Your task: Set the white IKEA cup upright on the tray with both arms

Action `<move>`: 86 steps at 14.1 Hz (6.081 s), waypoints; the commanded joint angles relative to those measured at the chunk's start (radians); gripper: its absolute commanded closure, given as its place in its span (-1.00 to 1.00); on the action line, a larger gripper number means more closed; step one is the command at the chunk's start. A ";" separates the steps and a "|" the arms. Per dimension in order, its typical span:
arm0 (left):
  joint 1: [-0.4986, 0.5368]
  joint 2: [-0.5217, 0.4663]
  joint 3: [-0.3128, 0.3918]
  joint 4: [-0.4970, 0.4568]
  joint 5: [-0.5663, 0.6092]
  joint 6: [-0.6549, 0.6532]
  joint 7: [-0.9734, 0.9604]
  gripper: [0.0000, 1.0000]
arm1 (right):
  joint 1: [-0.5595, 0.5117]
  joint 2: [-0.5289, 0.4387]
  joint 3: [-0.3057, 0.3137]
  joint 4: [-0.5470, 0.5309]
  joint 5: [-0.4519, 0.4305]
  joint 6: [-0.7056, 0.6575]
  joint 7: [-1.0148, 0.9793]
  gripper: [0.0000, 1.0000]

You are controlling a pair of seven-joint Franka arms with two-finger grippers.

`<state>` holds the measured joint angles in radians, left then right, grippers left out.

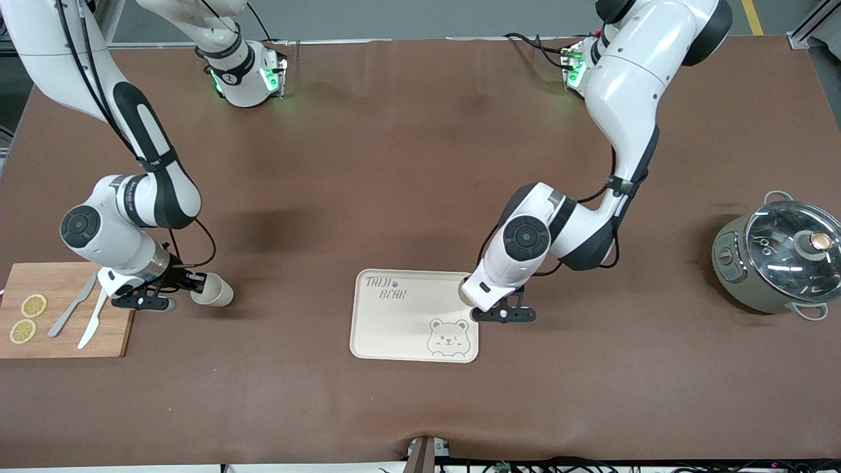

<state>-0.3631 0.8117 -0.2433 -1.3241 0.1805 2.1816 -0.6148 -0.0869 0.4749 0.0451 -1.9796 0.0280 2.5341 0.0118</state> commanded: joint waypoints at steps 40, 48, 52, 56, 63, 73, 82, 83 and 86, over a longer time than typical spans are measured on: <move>-0.059 0.027 0.019 -0.115 0.080 0.213 -0.105 1.00 | 0.328 -0.142 0.032 0.260 0.084 -0.393 0.709 1.00; -0.056 0.034 0.019 -0.107 0.080 0.214 -0.100 0.52 | 0.443 -0.003 0.029 0.376 0.066 -0.319 0.965 1.00; -0.057 0.030 0.019 -0.107 0.079 0.214 -0.108 0.25 | 0.490 0.068 0.025 0.412 -0.009 -0.279 1.099 1.00; -0.059 0.029 0.019 -0.084 0.080 0.214 -0.108 0.07 | 0.504 0.105 0.025 0.432 -0.042 -0.246 1.157 1.00; -0.059 0.012 0.019 -0.072 0.079 0.211 -0.106 -0.18 | 0.532 0.166 0.021 0.446 -0.043 -0.169 1.218 1.00; -0.051 -0.048 0.018 -0.075 0.083 0.096 -0.106 -0.55 | 0.575 0.272 0.012 0.475 -0.118 -0.078 1.327 1.00; -0.028 -0.131 0.016 -0.076 0.070 0.023 -0.100 -1.00 | 0.581 0.284 0.004 0.475 -0.132 -0.064 1.337 1.00; -0.014 -0.141 0.015 -0.079 0.070 0.021 -0.100 -1.00 | 0.582 0.291 0.004 0.475 -0.132 -0.064 1.337 1.00; 0.016 -0.172 0.013 -0.080 0.070 -0.006 -0.099 -1.00 | 0.589 0.295 0.002 0.475 -0.134 -0.055 1.337 1.00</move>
<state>-0.3675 0.6818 -0.2288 -1.3842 0.2327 2.2054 -0.6981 0.4836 0.7469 0.0602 -1.5300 -0.0810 2.4710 1.3179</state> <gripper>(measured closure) 0.000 0.969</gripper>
